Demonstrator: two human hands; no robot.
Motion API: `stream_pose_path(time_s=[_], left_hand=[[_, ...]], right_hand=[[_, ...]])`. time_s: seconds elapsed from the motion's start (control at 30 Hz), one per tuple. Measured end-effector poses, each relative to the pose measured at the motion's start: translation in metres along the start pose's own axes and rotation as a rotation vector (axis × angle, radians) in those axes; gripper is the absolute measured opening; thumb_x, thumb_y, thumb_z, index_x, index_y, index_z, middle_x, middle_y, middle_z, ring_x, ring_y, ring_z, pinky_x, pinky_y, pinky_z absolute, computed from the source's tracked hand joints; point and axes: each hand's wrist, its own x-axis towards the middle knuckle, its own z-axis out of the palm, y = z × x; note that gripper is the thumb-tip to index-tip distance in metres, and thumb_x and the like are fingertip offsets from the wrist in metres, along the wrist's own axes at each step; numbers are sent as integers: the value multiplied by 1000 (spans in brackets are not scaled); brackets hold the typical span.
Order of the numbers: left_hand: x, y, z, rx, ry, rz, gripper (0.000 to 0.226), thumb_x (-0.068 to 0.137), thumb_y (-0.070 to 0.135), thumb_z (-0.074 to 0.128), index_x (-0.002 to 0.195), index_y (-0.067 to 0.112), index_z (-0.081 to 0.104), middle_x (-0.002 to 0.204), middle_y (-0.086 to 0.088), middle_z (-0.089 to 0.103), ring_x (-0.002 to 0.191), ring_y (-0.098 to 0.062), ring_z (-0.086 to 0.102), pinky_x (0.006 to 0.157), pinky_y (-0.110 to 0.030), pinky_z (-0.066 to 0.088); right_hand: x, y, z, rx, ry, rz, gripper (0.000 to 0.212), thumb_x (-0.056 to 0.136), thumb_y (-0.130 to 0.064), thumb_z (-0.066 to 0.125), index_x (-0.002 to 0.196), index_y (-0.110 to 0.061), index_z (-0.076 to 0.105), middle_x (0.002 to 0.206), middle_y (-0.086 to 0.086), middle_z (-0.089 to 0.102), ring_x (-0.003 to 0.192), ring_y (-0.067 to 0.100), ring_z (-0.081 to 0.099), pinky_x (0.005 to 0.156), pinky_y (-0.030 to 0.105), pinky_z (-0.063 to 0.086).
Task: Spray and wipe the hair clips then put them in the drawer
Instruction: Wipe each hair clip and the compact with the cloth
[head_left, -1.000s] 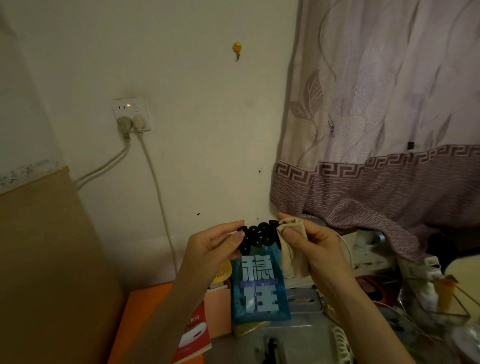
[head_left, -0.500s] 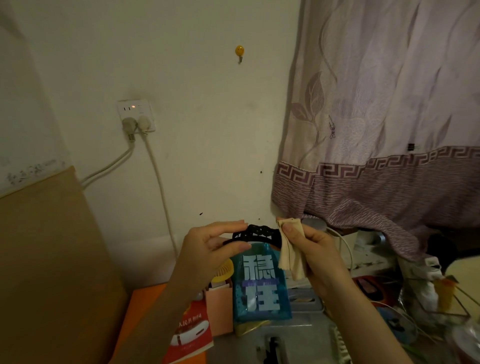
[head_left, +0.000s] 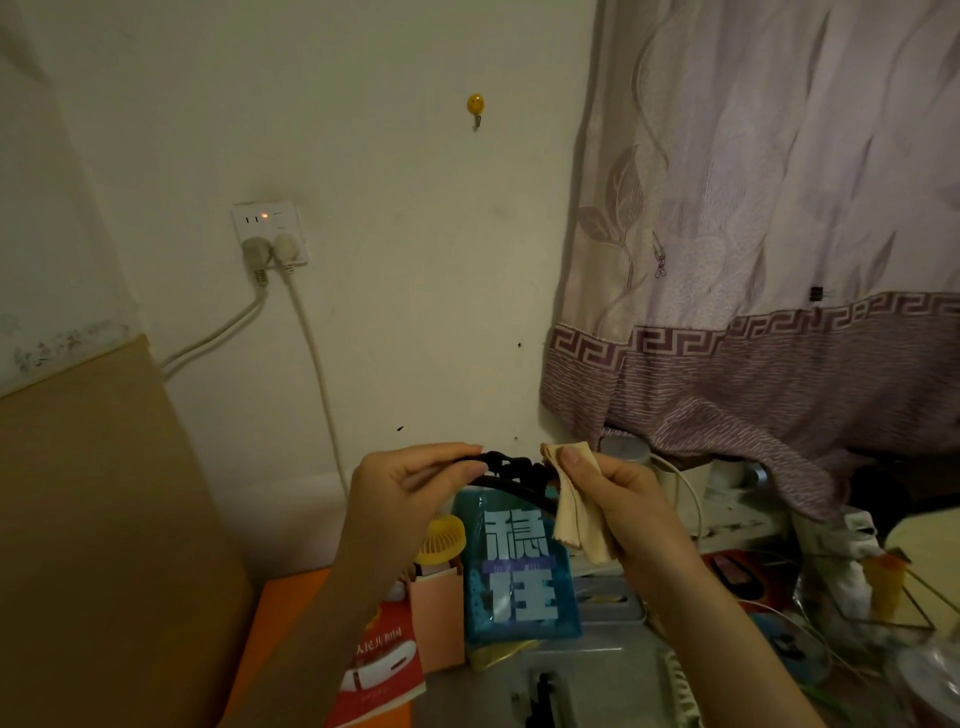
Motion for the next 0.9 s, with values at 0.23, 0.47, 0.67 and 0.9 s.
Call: stream_pose_path(time_s=[0.23, 0.47, 0.67, 0.9], left_hand=[[0, 0, 4, -57, 49, -99, 12, 67, 31, 71, 76, 35, 77, 79, 2, 76, 77, -17, 73, 71, -27, 58], [-3, -1, 13, -145, -18, -305, 19, 69, 23, 71, 87, 16, 75, 77, -1, 76, 71, -15, 73, 58, -17, 55], [-3, -6, 17, -156, -47, -348, 16, 69, 17, 76, 86, 18, 76, 81, -4, 76, 74, -16, 73, 59, -17, 54], [-3, -8, 31, -188, -4, -408, 9, 79, 12, 72, 87, 16, 73, 78, -2, 76, 69, -16, 72, 55, -17, 53]], right_hand=[[-3, -5, -1, -51, -81, -112, 29, 73, -36, 61, 85, -15, 78, 105, -11, 72, 102, 3, 66, 77, 17, 52], [-3, 3, -1, -2, -30, -141, 24, 73, -29, 65, 82, -11, 78, 101, -2, 74, 100, 15, 68, 83, 30, 57], [-7, 6, -9, 12, 67, -98, 19, 87, -19, 61, 94, -7, 75, 112, 9, 71, 105, 22, 66, 94, 41, 52], [-12, 3, -13, -36, 51, -251, 13, 85, -11, 63, 87, -9, 76, 92, -18, 72, 104, -7, 62, 82, 13, 51]])
